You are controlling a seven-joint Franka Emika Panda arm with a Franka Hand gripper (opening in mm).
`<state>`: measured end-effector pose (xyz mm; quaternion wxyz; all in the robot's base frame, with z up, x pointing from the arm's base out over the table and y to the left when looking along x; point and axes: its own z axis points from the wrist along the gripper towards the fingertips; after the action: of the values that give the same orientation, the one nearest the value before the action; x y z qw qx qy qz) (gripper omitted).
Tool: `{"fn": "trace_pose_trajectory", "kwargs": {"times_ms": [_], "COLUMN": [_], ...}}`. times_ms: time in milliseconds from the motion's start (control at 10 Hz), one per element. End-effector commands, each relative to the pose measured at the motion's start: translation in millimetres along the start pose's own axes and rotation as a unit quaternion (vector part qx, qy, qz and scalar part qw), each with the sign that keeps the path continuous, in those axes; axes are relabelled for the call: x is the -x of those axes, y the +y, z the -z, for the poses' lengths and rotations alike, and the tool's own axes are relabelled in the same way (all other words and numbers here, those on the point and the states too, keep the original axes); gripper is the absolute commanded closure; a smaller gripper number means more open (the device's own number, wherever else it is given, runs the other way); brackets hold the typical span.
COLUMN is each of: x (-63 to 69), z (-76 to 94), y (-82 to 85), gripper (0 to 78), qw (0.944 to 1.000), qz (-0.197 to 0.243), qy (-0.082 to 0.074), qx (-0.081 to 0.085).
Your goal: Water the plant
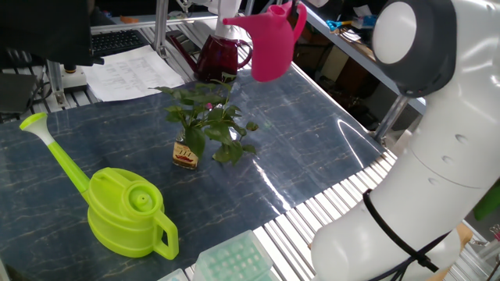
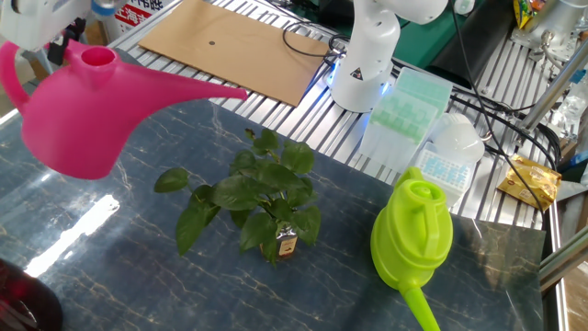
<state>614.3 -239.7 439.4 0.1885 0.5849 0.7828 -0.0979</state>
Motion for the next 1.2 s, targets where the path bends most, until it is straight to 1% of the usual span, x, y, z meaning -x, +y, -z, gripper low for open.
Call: {"fn": "trace_pose_trajectory", "kwargs": {"times_ms": [100,300,500,600,700,800,900,1000,1100,1200], "x": [-0.2,-2.3,-3.6,-4.8,-5.0,-5.3,-5.5,-5.6,-6.3,-7.4], "z": [3.8,6.9,8.7,10.5,10.7,11.2,11.4,11.6,12.6,14.1], "y": [0.0,-0.5,-0.9,-1.3,-1.3,-1.4,-1.5,-1.5,-1.8,-2.1], "gripper": [76.4,76.4,76.4,76.4,76.4,76.4,76.4,76.4,76.4,76.4], "qw": [0.9997,0.9993,0.9991,0.9985,0.9983,0.9976,0.9971,0.9968,0.9959,0.9956], "qz": [-0.001,-0.009,-0.013,-0.016,-0.016,-0.019,-0.019,-0.02,-0.023,-0.024], "qy": [-0.022,-0.034,-0.04,-0.053,-0.055,-0.067,-0.074,-0.078,-0.087,-0.091], "qx": [0.011,0.009,0.007,0.005,0.004,0.002,0.001,0.0,-0.002,-0.003]}}
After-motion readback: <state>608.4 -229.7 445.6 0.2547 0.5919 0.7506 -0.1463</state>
